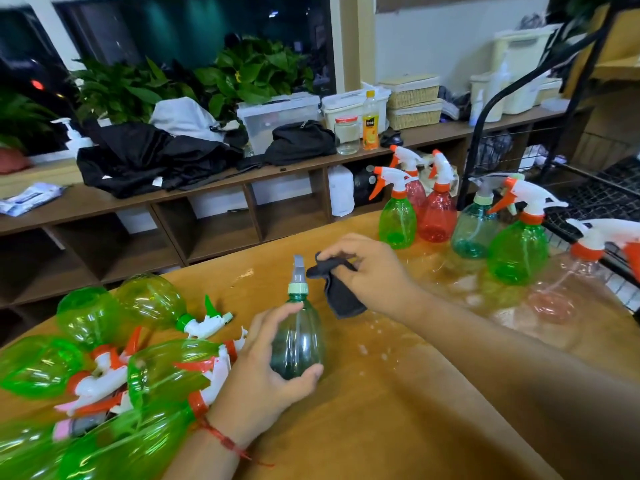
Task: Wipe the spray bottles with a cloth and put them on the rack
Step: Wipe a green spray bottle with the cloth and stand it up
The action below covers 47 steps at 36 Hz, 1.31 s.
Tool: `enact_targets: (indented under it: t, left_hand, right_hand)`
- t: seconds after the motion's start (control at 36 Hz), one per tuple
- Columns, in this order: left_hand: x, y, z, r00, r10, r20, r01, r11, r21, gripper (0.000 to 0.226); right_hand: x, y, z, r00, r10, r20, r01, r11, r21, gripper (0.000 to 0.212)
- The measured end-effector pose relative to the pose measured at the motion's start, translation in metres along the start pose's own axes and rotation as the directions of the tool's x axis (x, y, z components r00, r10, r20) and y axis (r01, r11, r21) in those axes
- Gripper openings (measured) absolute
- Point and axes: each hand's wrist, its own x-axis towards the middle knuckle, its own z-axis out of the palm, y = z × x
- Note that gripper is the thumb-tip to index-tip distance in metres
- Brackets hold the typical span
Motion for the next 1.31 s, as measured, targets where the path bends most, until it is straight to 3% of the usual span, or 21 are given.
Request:
enact_targets:
  t: [0.08, 0.14, 0.19, 0.25, 0.31, 0.42, 0.61, 0.72, 0.86, 0.94, 1.0, 1.06, 1.11, 1.14, 1.22, 1.31]
  left_hand:
    - [0.000, 0.000, 0.000, 1.000, 0.011, 0.006, -0.011, 1.000, -0.004, 0.085]
    - [0.001, -0.001, 0.000, 1.000, 0.015, 0.010, -0.015, 1.000, 0.002, 0.085]
    - [0.002, -0.001, -0.001, 1.000, 0.021, 0.017, -0.021, 1.000, -0.003, 0.085]
    - [0.002, -0.002, -0.002, 0.999, 0.032, 0.028, -0.032, 0.999, -0.013, 0.087]
    - [0.002, -0.004, -0.002, 0.999, 0.043, 0.033, -0.042, 0.999, -0.025, 0.088]
    - [0.001, -0.002, -0.003, 0.999, 0.034, 0.001, -0.034, 0.998, -0.053, 0.086]
    - [0.000, -0.003, -0.006, 0.999, 0.032, -0.029, -0.033, 0.999, -0.023, 0.085]
    - [0.003, -0.006, -0.007, 0.988, 0.145, -0.049, -0.133, 0.974, 0.184, 0.089]
    - [0.011, 0.004, -0.010, 0.978, 0.202, -0.055, -0.143, 0.834, 0.533, 0.093]
    - [0.012, 0.006, -0.010, 0.963, 0.257, -0.077, -0.153, 0.762, 0.629, 0.094]
    - [0.011, 0.005, -0.011, 0.947, 0.310, -0.087, -0.187, 0.749, 0.635, 0.099]
    - [0.009, 0.005, -0.012, 0.936, 0.310, -0.165, -0.182, 0.831, 0.526, 0.103]
    - [0.006, 0.011, -0.015, 0.938, 0.121, -0.326, -0.050, 0.974, 0.219, 0.104]
    - [0.006, 0.015, -0.017, 0.924, -0.016, -0.381, 0.026, 0.999, 0.021, 0.103]
    - [0.008, 0.015, -0.021, 0.865, -0.273, -0.421, 0.092, 0.911, -0.402, 0.072]
    - [0.009, 0.011, -0.023, 0.883, -0.301, -0.361, 0.091, 0.864, -0.496, 0.052]
  right_hand:
    - [0.001, 0.008, 0.006, 0.985, 0.174, 0.018, -0.174, 0.964, 0.203, 0.042]
    - [0.008, 0.007, 0.004, 0.974, 0.209, 0.085, -0.225, 0.926, 0.303, 0.051]
    - [0.015, 0.002, 0.002, 0.969, 0.172, 0.175, -0.217, 0.936, 0.278, 0.061]
    - [0.023, -0.005, -0.001, 0.961, 0.092, 0.259, -0.131, 0.982, 0.137, 0.067]
    - [0.030, -0.009, -0.005, 0.938, 0.056, 0.342, -0.070, 0.997, 0.030, 0.062]
    - [0.036, -0.018, -0.018, 0.897, 0.101, 0.429, -0.099, 0.995, -0.027, 0.041]
    - [0.035, -0.029, -0.037, 0.890, 0.192, 0.412, -0.211, 0.978, -0.001, 0.014]
    - [0.031, -0.038, -0.038, 0.897, 0.260, 0.358, -0.259, 0.965, -0.052, 0.015]
    - [0.025, -0.042, -0.031, 0.872, 0.420, 0.253, -0.422, 0.905, -0.047, 0.030]
    - [0.023, -0.047, -0.035, 0.807, 0.521, 0.277, -0.551, 0.833, 0.038, 0.031]
    - [0.022, -0.050, -0.038, 0.801, 0.531, 0.276, -0.556, 0.831, 0.017, 0.029]
    - [0.021, -0.052, -0.040, 0.831, 0.496, 0.254, -0.516, 0.856, 0.016, 0.028]
    - [0.019, -0.052, -0.041, 0.869, 0.438, 0.230, -0.463, 0.885, 0.061, 0.022]
    - [0.017, -0.051, -0.042, 0.887, 0.410, 0.213, -0.436, 0.895, 0.094, 0.019]
    - [0.010, -0.049, -0.045, 0.918, 0.354, 0.179, -0.390, 0.887, 0.246, 0.014]
    - [0.006, -0.046, -0.048, 0.922, 0.325, 0.208, -0.377, 0.877, 0.299, 0.012]
